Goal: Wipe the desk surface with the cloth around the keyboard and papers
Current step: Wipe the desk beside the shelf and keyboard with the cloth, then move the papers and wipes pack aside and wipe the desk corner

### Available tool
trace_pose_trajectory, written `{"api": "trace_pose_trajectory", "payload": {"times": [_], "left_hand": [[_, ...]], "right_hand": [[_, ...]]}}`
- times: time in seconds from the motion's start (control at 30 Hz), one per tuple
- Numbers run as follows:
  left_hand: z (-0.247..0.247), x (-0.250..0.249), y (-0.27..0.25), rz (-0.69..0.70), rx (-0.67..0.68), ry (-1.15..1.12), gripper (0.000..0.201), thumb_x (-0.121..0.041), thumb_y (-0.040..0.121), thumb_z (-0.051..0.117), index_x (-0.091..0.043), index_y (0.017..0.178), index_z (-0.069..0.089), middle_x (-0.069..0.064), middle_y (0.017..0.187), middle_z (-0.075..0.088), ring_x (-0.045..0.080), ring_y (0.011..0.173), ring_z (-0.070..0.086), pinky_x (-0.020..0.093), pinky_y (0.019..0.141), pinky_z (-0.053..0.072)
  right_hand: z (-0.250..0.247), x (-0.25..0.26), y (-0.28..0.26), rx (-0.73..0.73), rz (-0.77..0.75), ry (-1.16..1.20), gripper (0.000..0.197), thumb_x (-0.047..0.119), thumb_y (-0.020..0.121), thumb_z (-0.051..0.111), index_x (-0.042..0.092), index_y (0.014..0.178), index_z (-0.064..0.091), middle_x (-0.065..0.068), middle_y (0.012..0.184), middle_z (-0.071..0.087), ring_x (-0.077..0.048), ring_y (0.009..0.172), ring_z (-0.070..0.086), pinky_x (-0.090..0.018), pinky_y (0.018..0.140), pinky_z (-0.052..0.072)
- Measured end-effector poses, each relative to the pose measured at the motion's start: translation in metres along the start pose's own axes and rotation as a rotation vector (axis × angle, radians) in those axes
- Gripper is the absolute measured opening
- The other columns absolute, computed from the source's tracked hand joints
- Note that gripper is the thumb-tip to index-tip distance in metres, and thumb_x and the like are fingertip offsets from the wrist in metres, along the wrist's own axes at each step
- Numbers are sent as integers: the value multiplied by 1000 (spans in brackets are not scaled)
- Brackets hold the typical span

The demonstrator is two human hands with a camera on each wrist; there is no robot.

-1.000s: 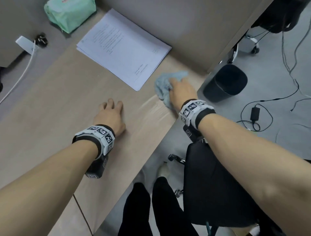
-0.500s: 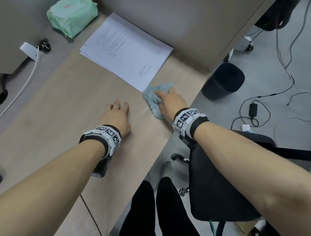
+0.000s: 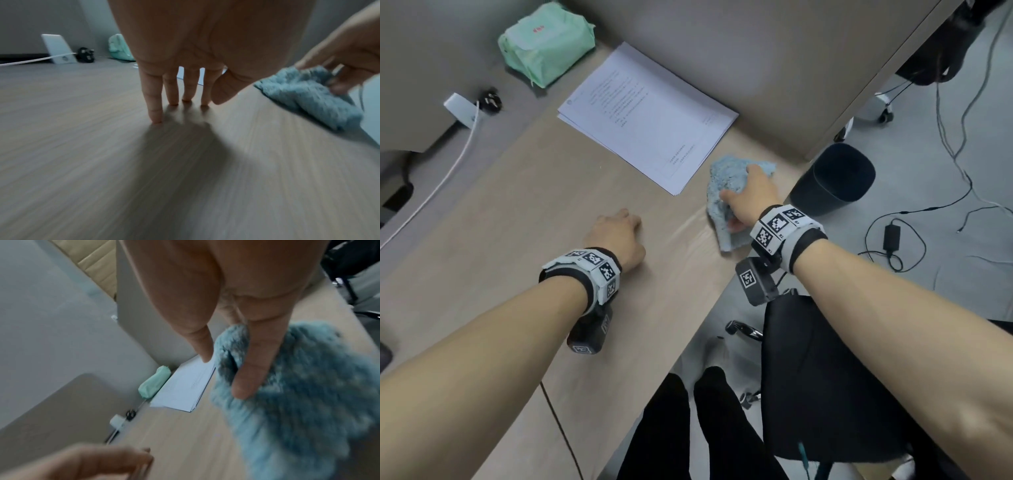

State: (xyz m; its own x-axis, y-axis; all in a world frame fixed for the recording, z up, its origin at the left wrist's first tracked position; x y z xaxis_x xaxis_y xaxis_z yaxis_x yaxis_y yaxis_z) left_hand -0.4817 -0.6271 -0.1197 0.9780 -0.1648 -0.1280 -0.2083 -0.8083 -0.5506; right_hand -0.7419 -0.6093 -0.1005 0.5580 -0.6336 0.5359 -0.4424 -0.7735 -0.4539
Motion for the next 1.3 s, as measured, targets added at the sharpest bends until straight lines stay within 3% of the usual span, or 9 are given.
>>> {"api": "trace_pose_trajectory", "payload": {"times": [0.2,0.3,0.37,0.47,0.53,0.7,0.83,1.07,1.3], "left_hand": [[-29,31,11,-228,-75,-552,31,-27,91,54,-20,119,66,4,120,68,26,116,59,31,102,42],[-34,36,22,-357,-74,-906,14,-22,83,58,-18,93,68,9,95,71,26,93,67,43,92,53],[-34,32,29,-429,-42,-1138,9,-12,85,56,-18,79,60,12,85,65,28,82,66,48,82,56],[-38,26,41,-490,16,-1330,16,-7,90,52,-15,77,52,9,82,59,29,88,62,51,87,52],[-41,23,51,-489,32,-1419,13,-9,93,53,-15,81,52,9,86,58,29,92,61,49,88,52],[-46,24,77,-448,64,-1587,27,-13,95,52,0,118,53,16,103,61,29,94,67,39,70,57],[-48,21,86,-435,140,-1627,28,-17,95,55,2,116,50,21,113,59,33,100,66,42,74,58],[-47,25,85,-463,135,-1595,27,-18,95,57,2,113,52,19,109,61,32,99,66,45,81,58],[-40,53,58,-515,69,-1498,37,-29,91,62,-5,120,58,10,107,65,26,99,66,40,72,59]], "right_hand": [[-40,33,19,-37,-116,-109,45,37,93,57,10,129,55,-8,123,63,-29,111,60,-34,88,48],[-44,47,37,25,-25,225,15,21,93,59,9,102,62,-7,83,59,-20,65,66,-22,57,52],[-36,51,50,83,124,440,11,14,91,62,4,92,59,-8,62,56,-16,46,66,-22,55,58],[-24,54,73,100,321,658,26,16,89,65,3,109,57,-6,46,62,-27,62,74,-42,79,60],[-18,47,101,58,278,691,16,27,88,66,17,99,61,1,66,68,-20,73,71,-26,75,53],[-6,54,130,217,280,714,14,17,89,61,23,91,48,-5,104,60,-24,94,67,-28,74,58],[-7,61,123,168,438,598,5,7,87,59,3,85,62,-11,59,59,-22,48,53,-28,52,49],[0,73,110,146,385,650,6,-3,83,59,0,88,62,-12,64,58,-23,47,63,-29,55,55],[15,87,87,266,331,705,14,-8,90,50,0,79,51,-10,65,49,-16,47,46,-21,39,38]]}}
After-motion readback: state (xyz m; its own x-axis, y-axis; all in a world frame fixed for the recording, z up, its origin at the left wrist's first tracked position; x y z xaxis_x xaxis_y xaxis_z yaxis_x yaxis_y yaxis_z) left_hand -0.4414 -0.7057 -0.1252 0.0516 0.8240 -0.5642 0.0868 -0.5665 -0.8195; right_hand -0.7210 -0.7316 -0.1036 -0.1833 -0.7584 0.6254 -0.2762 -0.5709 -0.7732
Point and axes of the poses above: each hand's wrist, its own y-axis towards the middle knuckle, its own z-axis out of the palm, x = y × z, the point moved 7 cm from there along y, towards the middle knuckle
